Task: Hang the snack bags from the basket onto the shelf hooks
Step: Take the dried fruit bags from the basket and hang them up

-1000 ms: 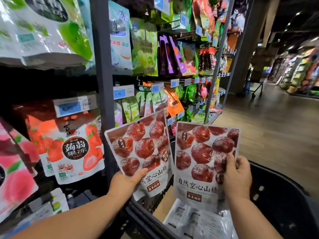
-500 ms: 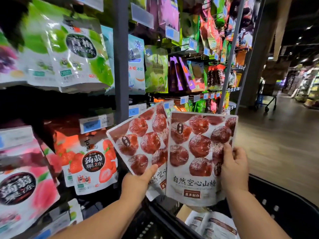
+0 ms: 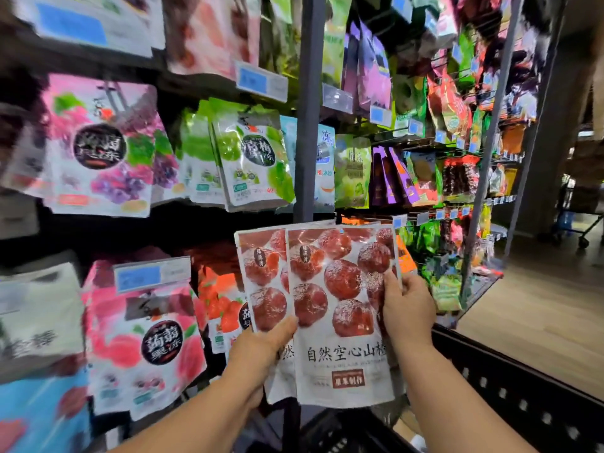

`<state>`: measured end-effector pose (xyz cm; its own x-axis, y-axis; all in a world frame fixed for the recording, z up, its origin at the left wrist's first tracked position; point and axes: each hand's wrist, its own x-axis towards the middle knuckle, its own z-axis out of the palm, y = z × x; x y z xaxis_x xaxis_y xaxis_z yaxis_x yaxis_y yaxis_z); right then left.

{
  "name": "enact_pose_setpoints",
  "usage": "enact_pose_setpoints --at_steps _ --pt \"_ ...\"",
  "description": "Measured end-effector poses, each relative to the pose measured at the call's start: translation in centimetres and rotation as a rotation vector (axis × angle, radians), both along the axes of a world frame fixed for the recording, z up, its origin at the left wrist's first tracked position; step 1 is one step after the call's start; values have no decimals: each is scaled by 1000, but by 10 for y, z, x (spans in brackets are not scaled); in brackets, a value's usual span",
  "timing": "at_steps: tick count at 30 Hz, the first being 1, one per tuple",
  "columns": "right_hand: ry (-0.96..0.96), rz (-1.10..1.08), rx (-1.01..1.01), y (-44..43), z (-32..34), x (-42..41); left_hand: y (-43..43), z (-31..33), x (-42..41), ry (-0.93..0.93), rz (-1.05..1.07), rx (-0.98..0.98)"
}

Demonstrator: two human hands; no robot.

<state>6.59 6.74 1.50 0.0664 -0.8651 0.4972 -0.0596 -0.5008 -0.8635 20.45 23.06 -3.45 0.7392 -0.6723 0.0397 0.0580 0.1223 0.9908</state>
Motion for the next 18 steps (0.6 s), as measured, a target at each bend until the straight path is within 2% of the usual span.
enact_pose_setpoints --at_steps 5,10,14,18 --pt "9 80 -20 25 15 23 30 7 11 -101 61 -73" --pt "-29 227 -60 52 22 41 60 13 18 -234 187 -61" --pt "-81 478 30 67 25 53 82 27 31 -286 289 -68" --pt "-39 814 175 69 22 57 97 39 43 -304 355 -92"
